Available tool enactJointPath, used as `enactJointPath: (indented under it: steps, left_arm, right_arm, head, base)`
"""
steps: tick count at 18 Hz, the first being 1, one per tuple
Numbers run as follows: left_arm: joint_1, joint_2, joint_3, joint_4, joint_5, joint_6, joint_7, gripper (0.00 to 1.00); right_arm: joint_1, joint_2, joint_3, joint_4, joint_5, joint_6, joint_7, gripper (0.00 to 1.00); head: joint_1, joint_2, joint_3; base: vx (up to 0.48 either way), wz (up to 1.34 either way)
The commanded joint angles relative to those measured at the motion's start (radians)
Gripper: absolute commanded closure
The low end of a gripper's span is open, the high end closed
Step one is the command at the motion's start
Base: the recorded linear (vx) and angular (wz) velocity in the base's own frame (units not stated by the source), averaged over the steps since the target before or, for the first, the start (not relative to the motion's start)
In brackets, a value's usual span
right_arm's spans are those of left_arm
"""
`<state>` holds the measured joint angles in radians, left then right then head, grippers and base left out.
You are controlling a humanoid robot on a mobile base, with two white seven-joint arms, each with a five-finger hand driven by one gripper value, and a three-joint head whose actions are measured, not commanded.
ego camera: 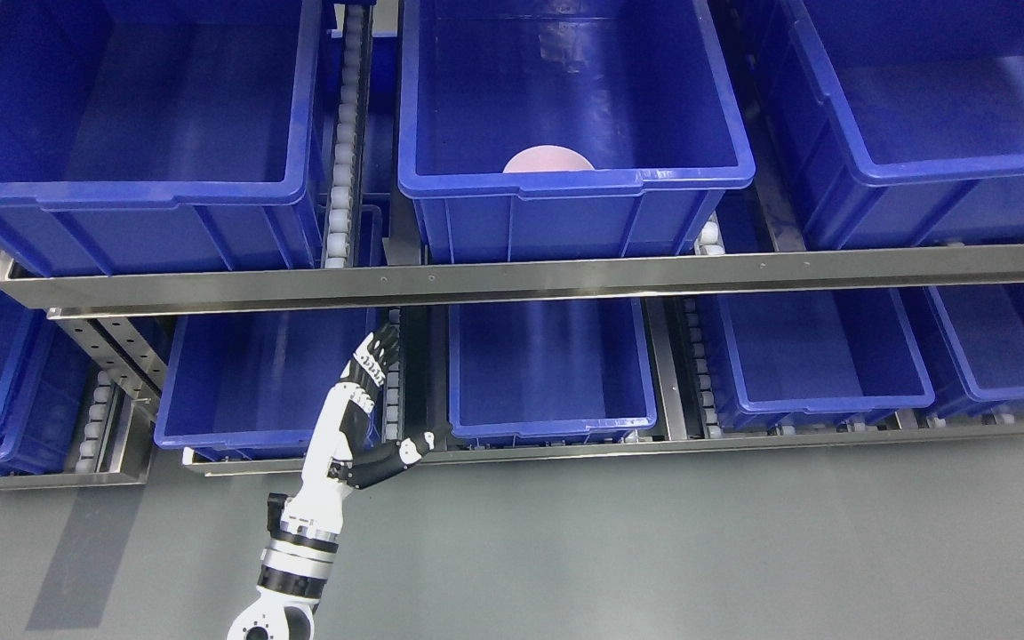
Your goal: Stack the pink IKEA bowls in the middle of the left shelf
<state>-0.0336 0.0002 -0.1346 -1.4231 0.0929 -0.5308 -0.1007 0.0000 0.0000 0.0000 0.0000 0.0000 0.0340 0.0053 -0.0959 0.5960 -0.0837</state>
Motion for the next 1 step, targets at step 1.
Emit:
enactJointPath:
  steps: [1]
  left_arm:
    - [-0.011,0.017,0.055,-0.005,0.001,0.000,-0.002,0.00]
  right_arm:
    - [0.029,-0.017,-0.011,-0.034,0.000,0.001,0.001,0.00]
  head:
    - [0.0000,0.000,0.000]
  base:
    - [0.006,-0.03]
